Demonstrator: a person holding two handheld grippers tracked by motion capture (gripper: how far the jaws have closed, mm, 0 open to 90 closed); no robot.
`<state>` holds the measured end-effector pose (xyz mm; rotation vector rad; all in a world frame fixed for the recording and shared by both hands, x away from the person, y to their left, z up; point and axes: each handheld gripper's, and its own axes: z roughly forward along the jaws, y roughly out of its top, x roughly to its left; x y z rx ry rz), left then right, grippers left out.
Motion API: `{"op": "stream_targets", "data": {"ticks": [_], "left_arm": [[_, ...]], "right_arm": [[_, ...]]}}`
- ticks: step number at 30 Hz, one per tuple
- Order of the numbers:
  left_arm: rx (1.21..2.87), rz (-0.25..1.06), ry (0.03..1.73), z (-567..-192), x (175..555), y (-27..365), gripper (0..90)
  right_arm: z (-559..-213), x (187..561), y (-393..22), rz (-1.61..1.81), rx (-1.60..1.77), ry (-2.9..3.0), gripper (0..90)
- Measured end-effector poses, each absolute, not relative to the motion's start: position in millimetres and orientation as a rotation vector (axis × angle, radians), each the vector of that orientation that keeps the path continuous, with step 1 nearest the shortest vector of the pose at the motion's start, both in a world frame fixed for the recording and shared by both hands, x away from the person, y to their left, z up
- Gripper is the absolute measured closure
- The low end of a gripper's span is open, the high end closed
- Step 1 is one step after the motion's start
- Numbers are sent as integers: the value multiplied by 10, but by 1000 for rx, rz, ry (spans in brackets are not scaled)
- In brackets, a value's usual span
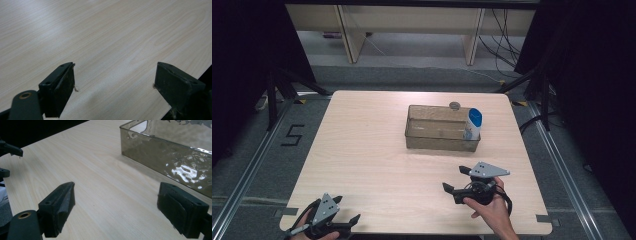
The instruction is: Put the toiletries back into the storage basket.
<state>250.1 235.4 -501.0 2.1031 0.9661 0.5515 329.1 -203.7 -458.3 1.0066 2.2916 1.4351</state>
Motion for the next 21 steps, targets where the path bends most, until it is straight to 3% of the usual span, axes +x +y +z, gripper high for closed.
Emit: {"op": "stream_targets", "data": {"ticks": [21], "left_arm": [[2091, 547, 970, -5011, 2495, 2349, 162]], "right_arm": [[-4741, 3058, -2097, 1445, 995, 2314, 158]]}}
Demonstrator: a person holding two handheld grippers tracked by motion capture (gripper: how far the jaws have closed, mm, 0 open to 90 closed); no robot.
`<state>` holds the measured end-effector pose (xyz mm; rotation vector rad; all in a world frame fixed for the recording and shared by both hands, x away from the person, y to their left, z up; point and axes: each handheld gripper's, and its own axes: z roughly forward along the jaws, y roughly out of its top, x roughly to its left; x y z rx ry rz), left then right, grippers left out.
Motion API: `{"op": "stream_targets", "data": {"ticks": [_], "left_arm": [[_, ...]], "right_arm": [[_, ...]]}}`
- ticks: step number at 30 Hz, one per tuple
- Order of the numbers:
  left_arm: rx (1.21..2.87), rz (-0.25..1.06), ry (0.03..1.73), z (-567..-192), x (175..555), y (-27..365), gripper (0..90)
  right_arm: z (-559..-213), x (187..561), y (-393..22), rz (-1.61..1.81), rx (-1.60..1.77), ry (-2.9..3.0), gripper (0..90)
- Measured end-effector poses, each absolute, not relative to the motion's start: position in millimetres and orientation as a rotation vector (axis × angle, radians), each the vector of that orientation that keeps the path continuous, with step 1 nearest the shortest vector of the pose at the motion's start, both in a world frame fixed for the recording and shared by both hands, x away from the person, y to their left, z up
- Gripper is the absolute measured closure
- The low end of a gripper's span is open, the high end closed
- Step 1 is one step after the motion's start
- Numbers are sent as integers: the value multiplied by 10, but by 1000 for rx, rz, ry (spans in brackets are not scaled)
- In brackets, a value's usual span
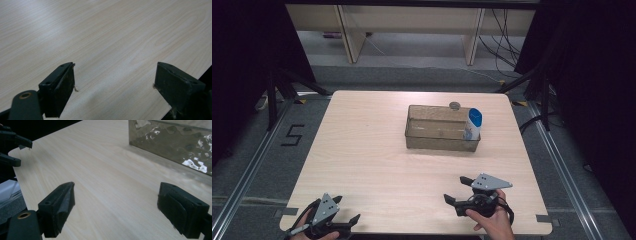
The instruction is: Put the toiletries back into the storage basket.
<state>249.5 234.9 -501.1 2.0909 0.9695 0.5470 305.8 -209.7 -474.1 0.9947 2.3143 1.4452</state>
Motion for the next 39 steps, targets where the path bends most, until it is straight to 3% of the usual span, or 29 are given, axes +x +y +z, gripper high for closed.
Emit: {"op": "stream_targets", "data": {"ticks": [39], "left_arm": [[2162, 562, 942, -4996, 2508, 2392, 162]], "right_arm": [[-4885, 2737, -2226, 1397, 1033, 2409, 158]]}}
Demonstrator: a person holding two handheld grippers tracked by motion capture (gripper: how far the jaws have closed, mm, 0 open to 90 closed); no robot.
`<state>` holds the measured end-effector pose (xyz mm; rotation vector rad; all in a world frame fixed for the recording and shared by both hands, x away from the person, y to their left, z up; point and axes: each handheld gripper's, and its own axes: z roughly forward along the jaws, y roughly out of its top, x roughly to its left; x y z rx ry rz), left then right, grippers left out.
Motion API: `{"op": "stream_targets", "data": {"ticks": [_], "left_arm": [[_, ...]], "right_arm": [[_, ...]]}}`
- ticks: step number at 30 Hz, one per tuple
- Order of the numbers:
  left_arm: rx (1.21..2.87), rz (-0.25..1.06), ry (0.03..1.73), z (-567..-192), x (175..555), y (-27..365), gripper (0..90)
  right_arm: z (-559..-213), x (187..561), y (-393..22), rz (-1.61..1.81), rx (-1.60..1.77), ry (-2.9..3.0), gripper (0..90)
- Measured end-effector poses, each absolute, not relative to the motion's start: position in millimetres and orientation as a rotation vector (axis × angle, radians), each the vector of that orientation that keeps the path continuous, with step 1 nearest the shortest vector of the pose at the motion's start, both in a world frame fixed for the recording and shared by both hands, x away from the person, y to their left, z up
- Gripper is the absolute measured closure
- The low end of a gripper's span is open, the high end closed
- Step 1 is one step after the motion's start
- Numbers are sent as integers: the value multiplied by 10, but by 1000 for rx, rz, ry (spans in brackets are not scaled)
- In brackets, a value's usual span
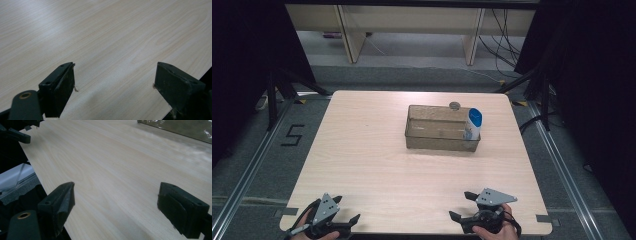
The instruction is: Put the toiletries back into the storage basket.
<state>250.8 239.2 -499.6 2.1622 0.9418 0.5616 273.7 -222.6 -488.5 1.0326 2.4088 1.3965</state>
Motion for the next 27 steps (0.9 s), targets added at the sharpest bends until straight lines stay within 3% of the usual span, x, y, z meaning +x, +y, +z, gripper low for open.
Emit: {"op": "stream_targets", "data": {"ticks": [4, 27], "left_arm": [[2093, 546, 976, -5009, 2499, 2354, 162], [2083, 547, 985, -5018, 2502, 2349, 162]], "right_arm": [[-4892, 2720, -2249, 1376, 1018, 2415, 158], [-4912, 2556, -2306, 1353, 993, 2412, 158]]}}
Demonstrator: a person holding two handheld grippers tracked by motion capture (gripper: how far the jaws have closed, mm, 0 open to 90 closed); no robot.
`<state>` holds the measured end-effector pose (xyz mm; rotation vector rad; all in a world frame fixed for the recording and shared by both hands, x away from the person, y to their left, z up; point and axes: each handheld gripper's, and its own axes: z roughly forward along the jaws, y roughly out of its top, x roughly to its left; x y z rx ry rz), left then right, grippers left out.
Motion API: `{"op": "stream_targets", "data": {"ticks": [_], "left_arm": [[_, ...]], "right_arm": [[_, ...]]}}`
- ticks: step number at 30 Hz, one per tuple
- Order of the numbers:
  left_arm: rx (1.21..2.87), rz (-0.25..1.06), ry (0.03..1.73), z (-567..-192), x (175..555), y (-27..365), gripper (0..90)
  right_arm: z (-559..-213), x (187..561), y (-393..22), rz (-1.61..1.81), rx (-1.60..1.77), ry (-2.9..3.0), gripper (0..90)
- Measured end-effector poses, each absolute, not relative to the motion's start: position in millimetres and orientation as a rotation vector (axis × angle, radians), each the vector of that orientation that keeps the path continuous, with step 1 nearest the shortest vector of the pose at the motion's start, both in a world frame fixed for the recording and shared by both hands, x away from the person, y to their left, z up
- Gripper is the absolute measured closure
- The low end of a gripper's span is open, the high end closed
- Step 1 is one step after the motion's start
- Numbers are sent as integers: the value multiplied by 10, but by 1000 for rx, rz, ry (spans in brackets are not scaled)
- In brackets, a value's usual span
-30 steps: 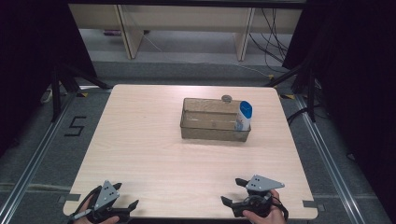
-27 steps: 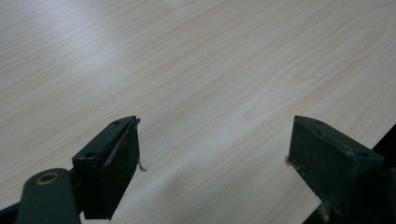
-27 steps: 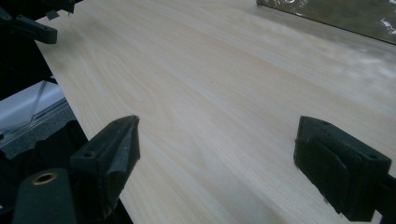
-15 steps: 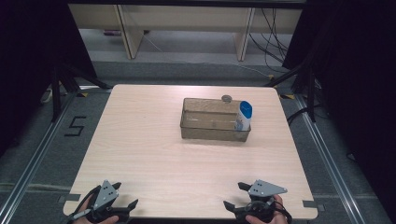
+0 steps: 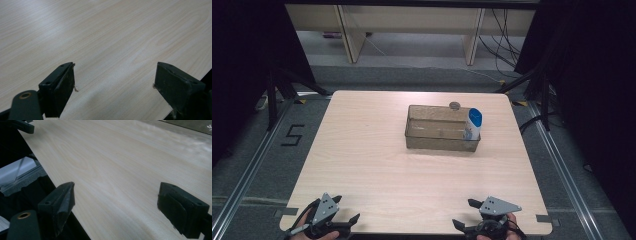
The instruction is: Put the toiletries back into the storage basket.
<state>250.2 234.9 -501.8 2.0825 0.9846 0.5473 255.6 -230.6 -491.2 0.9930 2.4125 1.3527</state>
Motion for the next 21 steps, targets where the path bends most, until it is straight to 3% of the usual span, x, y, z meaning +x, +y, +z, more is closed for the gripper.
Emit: {"op": "stream_targets", "data": {"ticks": [14, 17, 18, 21], "left_arm": [[2088, 552, 973, -5021, 2506, 2355, 162], [2167, 562, 939, -4992, 2511, 2397, 162], [2088, 552, 974, -5022, 2506, 2354, 162], [2098, 553, 972, -5016, 2506, 2360, 162]], "right_arm": [[-4918, 2553, -2321, 1344, 1010, 2405, 158], [-4915, 2553, -2321, 1346, 1012, 2405, 158], [-4921, 2564, -2319, 1361, 994, 2405, 158], [-4918, 2564, -2328, 1350, 1005, 2399, 158]]}}
